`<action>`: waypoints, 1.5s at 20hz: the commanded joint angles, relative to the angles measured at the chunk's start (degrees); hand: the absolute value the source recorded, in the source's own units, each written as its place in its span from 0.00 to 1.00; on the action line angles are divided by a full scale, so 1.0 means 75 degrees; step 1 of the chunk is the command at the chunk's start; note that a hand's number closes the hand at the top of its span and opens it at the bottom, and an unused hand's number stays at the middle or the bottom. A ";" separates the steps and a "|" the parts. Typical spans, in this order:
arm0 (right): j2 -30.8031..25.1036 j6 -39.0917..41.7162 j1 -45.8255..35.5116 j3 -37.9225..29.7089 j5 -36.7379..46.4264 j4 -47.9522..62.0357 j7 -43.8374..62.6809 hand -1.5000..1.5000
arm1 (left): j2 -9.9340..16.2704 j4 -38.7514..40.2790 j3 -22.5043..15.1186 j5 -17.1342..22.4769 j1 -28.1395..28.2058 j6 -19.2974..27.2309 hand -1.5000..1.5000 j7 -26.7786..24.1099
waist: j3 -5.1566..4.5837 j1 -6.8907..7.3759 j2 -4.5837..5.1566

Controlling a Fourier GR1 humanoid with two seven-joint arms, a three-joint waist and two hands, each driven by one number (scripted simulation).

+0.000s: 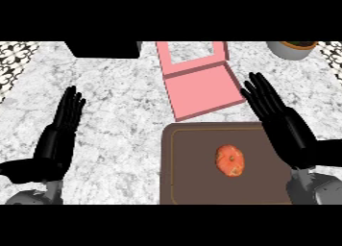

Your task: Pick the squash from the tray and place it in the cardboard box

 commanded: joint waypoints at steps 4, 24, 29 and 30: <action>-0.0221 -0.0956 0.1220 0.0683 0.1755 -0.0025 0.0262 0.00 | 0.0512 0.0193 -0.0591 -0.0630 -0.0541 -0.0606 0.50 0.0546 | 0.0026 -0.0405 0.0305; -0.2974 -0.1023 0.3227 0.2631 1.0092 -0.3811 0.3391 0.00 | 0.0623 0.0974 -0.0695 -0.0401 -0.1273 -0.1747 0.50 0.1155 | -0.0003 -0.0352 0.0278; -0.2581 0.0821 0.3370 0.3601 0.9891 -0.5172 0.5026 0.00 | 0.0127 0.0974 -0.1030 -0.0834 -0.1441 -0.1423 0.50 0.1355 | 0.0007 -0.0242 0.0301; -0.2456 0.1142 0.2958 0.3184 0.9374 -0.4877 0.5077 0.00 | 0.0310 0.1303 -0.0688 -0.0615 -0.1736 -0.1908 0.50 0.1172 | 0.0016 -0.0183 0.0330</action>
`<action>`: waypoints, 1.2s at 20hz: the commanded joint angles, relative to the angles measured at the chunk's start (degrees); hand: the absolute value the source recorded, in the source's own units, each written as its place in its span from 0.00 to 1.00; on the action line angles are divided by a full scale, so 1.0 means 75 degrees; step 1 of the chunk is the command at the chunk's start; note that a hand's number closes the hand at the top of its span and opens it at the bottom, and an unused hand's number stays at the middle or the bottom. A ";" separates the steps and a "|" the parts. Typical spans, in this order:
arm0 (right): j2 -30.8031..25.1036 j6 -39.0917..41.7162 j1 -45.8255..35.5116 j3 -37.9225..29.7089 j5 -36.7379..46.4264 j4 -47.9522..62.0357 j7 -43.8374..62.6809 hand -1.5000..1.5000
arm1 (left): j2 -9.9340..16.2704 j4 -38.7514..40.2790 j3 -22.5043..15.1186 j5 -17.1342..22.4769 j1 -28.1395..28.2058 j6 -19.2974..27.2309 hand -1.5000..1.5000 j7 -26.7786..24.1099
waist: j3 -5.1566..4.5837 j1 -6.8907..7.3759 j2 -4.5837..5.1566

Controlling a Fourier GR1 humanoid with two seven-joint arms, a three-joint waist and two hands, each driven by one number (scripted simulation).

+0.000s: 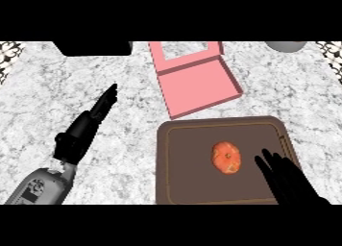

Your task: Pick the squash from the tray and place it in the cardboard box

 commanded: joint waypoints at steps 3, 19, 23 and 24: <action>0.1137 0.1945 -0.0808 0.0739 -0.0112 -0.0706 0.2097 0.00 | -0.0275 0.0342 0.0126 -0.0173 -0.0387 -0.0267 0.50 0.0055 | 0.0016 0.0148 0.0033; 0.2877 0.2092 -0.1910 -0.0127 0.0100 0.2320 0.1424 0.00 | -0.0901 -0.0131 0.0715 -0.1007 0.0492 -0.0850 0.50 -0.0024 | 0.0027 0.0174 0.0020; 0.2791 0.1454 -0.1285 -0.0051 0.0573 0.2462 0.0940 0.00 | -0.1341 -0.0038 0.0764 -0.1404 0.0002 -0.0818 0.50 0.0500 | 0.0028 0.0134 0.0017; 0.2823 0.0998 -0.1416 -0.0319 0.0417 0.3220 0.0318 0.00 | -0.1221 0.0369 0.1036 -0.1151 0.0074 -0.1141 0.50 -0.0081 | 0.0028 0.0141 0.0025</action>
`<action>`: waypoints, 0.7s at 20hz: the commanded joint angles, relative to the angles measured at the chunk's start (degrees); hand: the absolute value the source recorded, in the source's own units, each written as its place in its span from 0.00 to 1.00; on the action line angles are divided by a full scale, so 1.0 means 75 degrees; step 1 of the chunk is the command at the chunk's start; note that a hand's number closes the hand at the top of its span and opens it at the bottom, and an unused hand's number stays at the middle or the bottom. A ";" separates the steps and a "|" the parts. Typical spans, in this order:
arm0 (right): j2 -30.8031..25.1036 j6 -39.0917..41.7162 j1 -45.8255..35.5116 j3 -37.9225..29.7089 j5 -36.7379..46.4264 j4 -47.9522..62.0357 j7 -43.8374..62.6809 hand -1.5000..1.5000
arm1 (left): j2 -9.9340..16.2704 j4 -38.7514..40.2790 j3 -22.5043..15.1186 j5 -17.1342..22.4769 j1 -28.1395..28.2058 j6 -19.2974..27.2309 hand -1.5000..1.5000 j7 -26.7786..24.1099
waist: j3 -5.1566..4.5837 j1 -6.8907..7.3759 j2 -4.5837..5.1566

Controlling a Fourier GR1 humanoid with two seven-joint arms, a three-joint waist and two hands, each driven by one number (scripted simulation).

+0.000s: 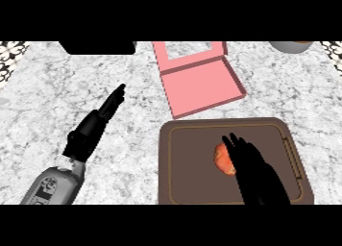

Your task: Pick the squash from the tray and place it in the cardboard box

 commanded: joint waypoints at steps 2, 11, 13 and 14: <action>0.0197 -0.0167 -0.0416 -0.0598 -0.0003 0.0664 -0.0678 0.00 | -0.0113 -0.0830 0.0087 -0.0269 0.0260 -0.0117 0.50 0.0558 | 0.0002 0.0027 -0.0005; 0.0363 0.0069 -0.0391 -0.0989 0.0193 0.1041 -0.1229 0.00 | -0.0178 -0.0785 0.0643 -0.0383 0.0724 -0.0862 0.50 0.0059 | 0.0000 0.0025 -0.0003; 0.0576 -0.0357 0.0109 -0.0346 0.0711 0.1400 -0.1199 0.00 | -0.0642 -0.0435 0.0524 -0.0605 0.0284 -0.0578 0.50 0.0386 | 0.0001 -0.0002 -0.0002; 0.0627 0.0249 0.0101 -0.0282 0.0739 0.0758 -0.0688 0.00 | -0.0421 -0.0400 0.0693 -0.0597 0.0629 -0.0790 0.50 0.0031 | -0.0001 0.0000 -0.0004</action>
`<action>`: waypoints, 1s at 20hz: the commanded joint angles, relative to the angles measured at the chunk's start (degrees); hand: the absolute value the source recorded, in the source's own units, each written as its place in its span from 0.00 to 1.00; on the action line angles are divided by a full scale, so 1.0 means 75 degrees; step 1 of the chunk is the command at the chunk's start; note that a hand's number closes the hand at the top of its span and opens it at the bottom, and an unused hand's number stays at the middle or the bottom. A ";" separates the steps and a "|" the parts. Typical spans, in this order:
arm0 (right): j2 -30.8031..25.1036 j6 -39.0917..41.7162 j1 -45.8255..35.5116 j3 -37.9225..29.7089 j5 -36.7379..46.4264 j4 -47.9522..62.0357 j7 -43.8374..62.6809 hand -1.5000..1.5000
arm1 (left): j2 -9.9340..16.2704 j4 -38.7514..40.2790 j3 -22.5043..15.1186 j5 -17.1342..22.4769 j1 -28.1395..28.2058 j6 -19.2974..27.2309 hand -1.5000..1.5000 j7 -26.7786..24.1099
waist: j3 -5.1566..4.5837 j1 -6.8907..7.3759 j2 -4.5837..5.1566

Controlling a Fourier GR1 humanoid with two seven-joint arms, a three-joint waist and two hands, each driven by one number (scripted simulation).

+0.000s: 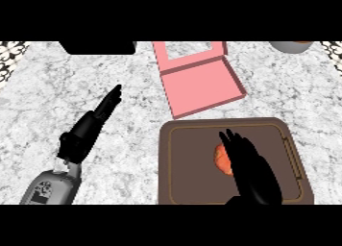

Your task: Pick the squash from the tray and place it in the cardboard box

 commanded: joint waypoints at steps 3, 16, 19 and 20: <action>-0.0057 0.0244 0.0259 -0.0214 -0.0075 0.0139 -0.0340 0.00 | -0.0151 0.0678 0.0228 -0.0279 0.0045 -0.0256 0.50 -0.0754 | -0.0002 -0.0021 0.0003; 0.0566 -0.0065 -0.0391 -0.0494 0.0730 0.1826 -0.0736 0.00 | -0.0575 0.0148 0.0490 -0.0573 -0.0153 -0.0492 0.50 0.0019 | -0.0001 0.0005 0.0002; 0.0870 -0.0108 -0.0673 -0.0620 0.0840 0.2238 -0.0617 0.00 | -0.0609 0.0185 0.0540 -0.0637 -0.0103 -0.0558 0.50 -0.0064 | -0.0001 0.0006 0.0004; 0.0469 0.0107 -0.0316 -0.0683 0.0806 0.1604 -0.0698 0.00 | -0.0733 0.0442 0.0504 -0.0742 -0.0166 -0.0466 0.50 -0.0179 | -0.0002 -0.0013 0.0002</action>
